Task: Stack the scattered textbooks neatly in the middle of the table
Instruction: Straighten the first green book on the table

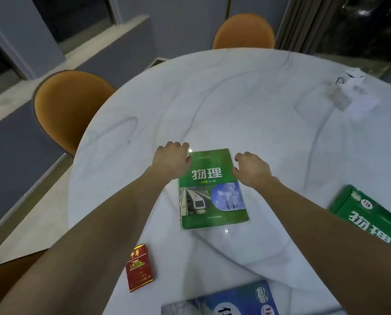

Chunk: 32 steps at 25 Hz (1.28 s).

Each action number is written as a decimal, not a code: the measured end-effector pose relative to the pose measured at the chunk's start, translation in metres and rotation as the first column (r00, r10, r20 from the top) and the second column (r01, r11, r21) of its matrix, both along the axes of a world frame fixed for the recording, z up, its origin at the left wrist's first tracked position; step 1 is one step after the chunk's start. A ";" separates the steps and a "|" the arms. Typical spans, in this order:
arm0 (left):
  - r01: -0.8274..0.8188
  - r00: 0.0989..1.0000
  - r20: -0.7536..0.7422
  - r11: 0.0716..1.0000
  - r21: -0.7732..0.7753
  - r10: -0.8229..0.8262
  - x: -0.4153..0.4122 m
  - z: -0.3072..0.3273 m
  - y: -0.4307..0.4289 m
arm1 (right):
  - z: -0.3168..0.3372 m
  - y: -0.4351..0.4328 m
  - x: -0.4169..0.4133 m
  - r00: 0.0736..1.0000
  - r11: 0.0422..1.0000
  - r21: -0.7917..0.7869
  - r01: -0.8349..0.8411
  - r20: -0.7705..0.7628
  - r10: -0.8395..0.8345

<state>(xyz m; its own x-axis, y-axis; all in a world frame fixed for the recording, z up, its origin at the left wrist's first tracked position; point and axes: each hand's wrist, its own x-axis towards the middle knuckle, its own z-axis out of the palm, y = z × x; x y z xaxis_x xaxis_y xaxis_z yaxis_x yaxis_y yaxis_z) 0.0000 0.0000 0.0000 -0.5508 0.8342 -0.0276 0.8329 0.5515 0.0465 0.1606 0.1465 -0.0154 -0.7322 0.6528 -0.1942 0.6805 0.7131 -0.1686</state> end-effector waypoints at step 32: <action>-0.819 0.292 0.887 0.573 0.038 0.358 0.023 -0.081 -0.005 | -0.065 0.005 -0.011 0.789 0.619 -0.605 0.500 0.024 -0.614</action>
<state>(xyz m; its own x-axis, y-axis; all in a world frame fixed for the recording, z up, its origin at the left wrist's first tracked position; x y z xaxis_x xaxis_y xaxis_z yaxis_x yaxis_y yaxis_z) 0.0228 -0.0052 -0.0805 -0.8299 0.3011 -0.4696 -0.2314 0.5802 0.7809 0.1496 0.1515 -0.0805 -0.3202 0.7586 -0.5674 0.8337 -0.0587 -0.5490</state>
